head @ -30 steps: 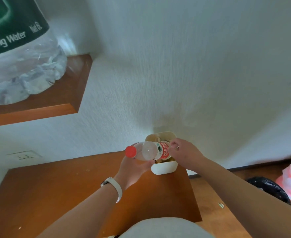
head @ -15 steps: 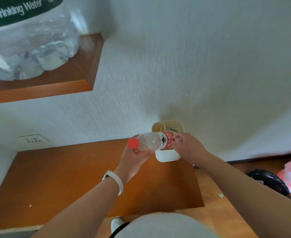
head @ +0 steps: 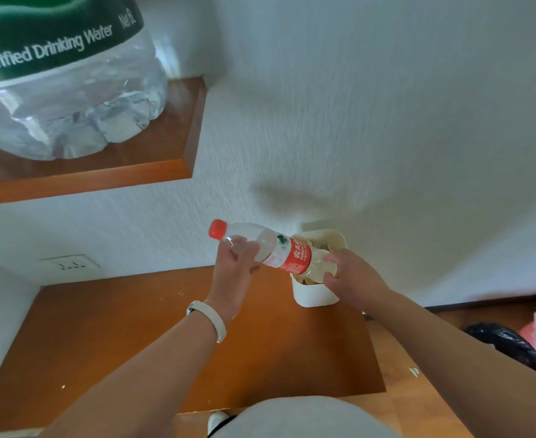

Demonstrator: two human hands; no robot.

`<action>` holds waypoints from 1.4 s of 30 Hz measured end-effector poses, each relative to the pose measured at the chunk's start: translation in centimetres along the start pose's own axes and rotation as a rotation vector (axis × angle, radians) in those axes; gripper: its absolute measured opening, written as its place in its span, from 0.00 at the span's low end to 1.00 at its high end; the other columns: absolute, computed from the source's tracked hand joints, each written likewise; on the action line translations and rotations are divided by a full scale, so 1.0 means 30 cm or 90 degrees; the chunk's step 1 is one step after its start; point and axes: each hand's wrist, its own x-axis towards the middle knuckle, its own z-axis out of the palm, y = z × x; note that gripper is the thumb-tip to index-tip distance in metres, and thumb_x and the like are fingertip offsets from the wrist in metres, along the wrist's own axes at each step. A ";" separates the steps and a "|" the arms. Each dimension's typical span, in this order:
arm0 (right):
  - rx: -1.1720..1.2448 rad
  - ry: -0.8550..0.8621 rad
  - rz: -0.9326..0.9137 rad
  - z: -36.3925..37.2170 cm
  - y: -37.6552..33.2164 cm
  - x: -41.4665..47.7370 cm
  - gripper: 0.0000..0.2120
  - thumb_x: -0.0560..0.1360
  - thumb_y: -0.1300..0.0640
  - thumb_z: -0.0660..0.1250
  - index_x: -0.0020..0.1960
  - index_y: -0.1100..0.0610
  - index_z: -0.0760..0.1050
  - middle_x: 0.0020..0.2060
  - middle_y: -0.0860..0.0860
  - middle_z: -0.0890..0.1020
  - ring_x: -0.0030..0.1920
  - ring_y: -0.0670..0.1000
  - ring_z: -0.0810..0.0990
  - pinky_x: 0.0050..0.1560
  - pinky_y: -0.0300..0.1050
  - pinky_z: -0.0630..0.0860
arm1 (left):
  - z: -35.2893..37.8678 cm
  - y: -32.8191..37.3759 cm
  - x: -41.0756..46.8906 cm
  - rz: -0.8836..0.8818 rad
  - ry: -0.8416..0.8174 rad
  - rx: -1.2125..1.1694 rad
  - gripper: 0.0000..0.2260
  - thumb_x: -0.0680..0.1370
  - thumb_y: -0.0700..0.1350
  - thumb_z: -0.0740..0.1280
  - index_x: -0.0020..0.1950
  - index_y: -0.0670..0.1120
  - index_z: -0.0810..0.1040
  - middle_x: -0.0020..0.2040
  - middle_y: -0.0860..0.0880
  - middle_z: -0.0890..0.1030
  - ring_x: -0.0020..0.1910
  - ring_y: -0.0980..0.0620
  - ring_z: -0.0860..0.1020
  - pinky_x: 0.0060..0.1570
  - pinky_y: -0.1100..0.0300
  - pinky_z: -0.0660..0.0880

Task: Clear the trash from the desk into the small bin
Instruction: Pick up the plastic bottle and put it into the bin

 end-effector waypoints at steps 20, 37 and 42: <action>0.036 0.037 -0.028 -0.030 0.098 0.004 0.17 0.75 0.50 0.64 0.64 0.51 0.74 0.61 0.47 0.76 0.55 0.46 0.74 0.56 0.41 0.70 | 0.197 -0.006 0.165 -0.050 -0.040 0.323 0.22 0.77 0.59 0.62 0.51 0.39 0.77 0.39 0.44 0.79 0.38 0.51 0.73 0.37 0.61 0.70; 0.016 0.038 -0.027 -0.004 0.106 0.003 0.19 0.76 0.49 0.62 0.66 0.51 0.72 0.62 0.47 0.74 0.57 0.49 0.73 0.56 0.46 0.73 | 0.128 -0.083 0.087 -0.177 -0.031 0.096 0.25 0.77 0.59 0.66 0.69 0.48 0.67 0.62 0.49 0.77 0.60 0.50 0.76 0.63 0.51 0.73; 0.028 0.046 -0.021 -0.016 0.103 0.003 0.18 0.76 0.50 0.62 0.65 0.50 0.73 0.60 0.47 0.74 0.56 0.48 0.74 0.54 0.45 0.73 | 0.121 -0.062 0.104 -0.208 0.014 -0.060 0.23 0.76 0.60 0.66 0.67 0.52 0.67 0.61 0.47 0.76 0.61 0.47 0.76 0.65 0.44 0.72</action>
